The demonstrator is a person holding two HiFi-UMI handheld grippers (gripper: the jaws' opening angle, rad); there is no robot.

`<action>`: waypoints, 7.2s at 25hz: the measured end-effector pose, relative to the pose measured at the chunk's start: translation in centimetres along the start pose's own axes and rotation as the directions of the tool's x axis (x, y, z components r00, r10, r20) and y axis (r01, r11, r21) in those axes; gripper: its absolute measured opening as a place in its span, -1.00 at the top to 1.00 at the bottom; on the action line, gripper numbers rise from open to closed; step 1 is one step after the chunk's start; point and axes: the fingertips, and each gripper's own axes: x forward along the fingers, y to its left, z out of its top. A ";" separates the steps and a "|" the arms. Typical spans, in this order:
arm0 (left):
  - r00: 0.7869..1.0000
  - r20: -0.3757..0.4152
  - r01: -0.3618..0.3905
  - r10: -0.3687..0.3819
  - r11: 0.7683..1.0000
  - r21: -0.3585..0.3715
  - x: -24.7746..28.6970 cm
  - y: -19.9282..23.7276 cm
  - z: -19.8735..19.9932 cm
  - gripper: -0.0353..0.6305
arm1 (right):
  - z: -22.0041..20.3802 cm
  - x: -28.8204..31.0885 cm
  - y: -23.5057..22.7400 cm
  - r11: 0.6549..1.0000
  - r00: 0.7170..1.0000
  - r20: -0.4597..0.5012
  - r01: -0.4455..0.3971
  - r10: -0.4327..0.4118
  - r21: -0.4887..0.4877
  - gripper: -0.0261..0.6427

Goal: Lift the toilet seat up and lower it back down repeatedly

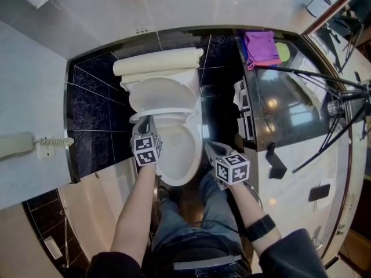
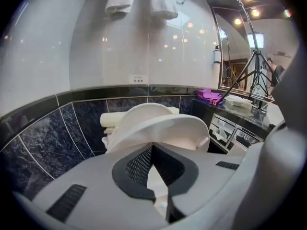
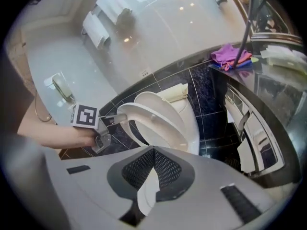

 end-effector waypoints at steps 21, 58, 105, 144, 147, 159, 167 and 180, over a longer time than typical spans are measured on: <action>0.998 -0.054 -0.013 0.018 0.995 0.096 3.6 2.1 1.7 0.90 | 4.0 0.3 0.5 0.994 0.999 0.038 0.000 0.005 -0.111 0.89; 0.967 0.097 0.225 -0.235 0.969 0.103 -30.6 1.8 0.1 0.91 | 0.7 -10.5 14.6 0.950 0.969 0.213 0.182 -0.128 -0.256 0.89; 0.997 0.007 0.078 -0.078 0.997 0.031 -11.2 0.0 1.4 0.90 | 19.1 15.6 2.5 0.409 0.974 0.115 0.188 -0.198 -0.893 0.25; 0.982 -0.161 0.097 -0.103 0.994 -0.044 -10.9 -1.2 -12.5 0.90 | 10.4 12.8 7.2 0.196 0.967 0.181 0.216 -0.181 -0.956 0.62; 0.981 -0.158 0.109 -0.115 0.993 -0.045 -10.9 -1.5 -13.5 0.90 | 8.1 11.5 7.8 0.187 0.965 0.188 0.222 -0.184 -0.957 0.63; 0.974 -0.159 0.158 -0.163 0.987 -0.044 -12.1 -3.0 -17.4 0.90 | -5.5 7.1 9.9 0.133 0.970 0.113 0.144 -0.216 -0.981 0.67; 0.969 -0.167 0.179 -0.181 0.983 -0.027 -13.1 -4.0 -22.6 0.91 | -13.5 6.3 9.4 0.115 0.961 0.065 0.100 -0.270 -0.988 0.62; 0.944 -0.239 0.217 -0.228 0.973 -0.071 -13.9 -5.6 -29.8 0.91 | -21.2 5.4 8.7 0.107 0.950 -0.036 -0.002 -0.310 -0.994 0.64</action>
